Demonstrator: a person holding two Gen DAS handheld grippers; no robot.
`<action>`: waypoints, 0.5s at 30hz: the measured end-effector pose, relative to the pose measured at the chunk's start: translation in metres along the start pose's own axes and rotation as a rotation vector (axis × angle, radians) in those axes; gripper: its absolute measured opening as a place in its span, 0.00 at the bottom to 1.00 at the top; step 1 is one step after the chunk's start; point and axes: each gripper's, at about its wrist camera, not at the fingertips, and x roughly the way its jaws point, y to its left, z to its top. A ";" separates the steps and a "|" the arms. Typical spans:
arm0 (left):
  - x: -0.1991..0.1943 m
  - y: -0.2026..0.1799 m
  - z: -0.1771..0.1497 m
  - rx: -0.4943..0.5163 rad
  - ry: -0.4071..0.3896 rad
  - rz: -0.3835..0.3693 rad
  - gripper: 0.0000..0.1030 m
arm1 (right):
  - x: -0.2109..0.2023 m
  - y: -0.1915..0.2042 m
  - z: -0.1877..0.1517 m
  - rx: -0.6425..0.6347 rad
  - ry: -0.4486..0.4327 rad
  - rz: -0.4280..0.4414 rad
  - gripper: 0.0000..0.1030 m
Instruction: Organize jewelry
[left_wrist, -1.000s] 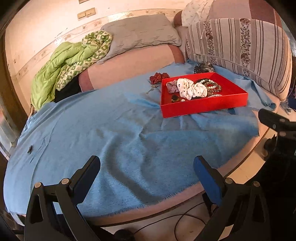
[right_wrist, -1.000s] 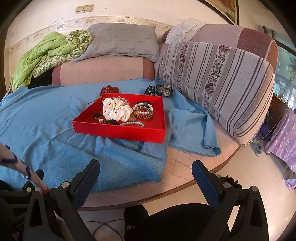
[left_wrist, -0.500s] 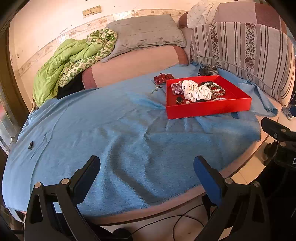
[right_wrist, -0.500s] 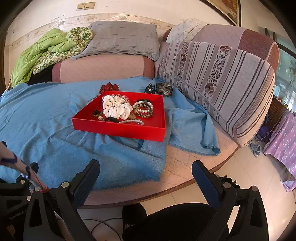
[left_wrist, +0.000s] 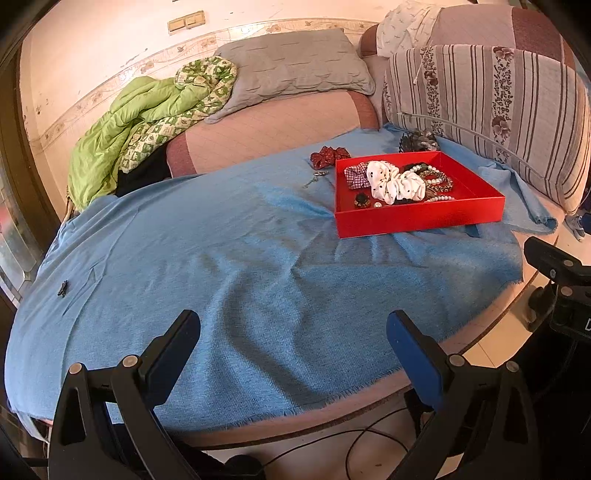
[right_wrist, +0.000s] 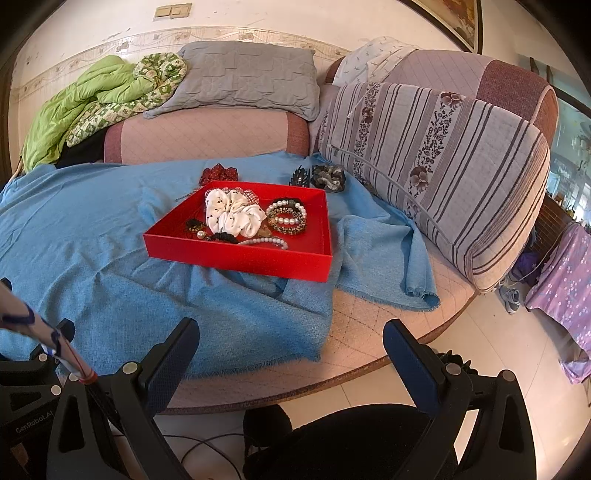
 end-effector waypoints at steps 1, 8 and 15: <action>0.000 0.000 0.000 0.000 0.001 -0.001 0.98 | 0.000 0.000 0.000 0.000 0.001 0.000 0.98; 0.001 0.002 0.000 -0.008 0.003 -0.004 0.98 | 0.000 0.000 0.000 0.000 0.000 0.000 0.98; 0.001 0.003 0.000 -0.008 0.004 -0.005 0.98 | 0.000 0.001 0.000 -0.003 0.001 0.003 0.98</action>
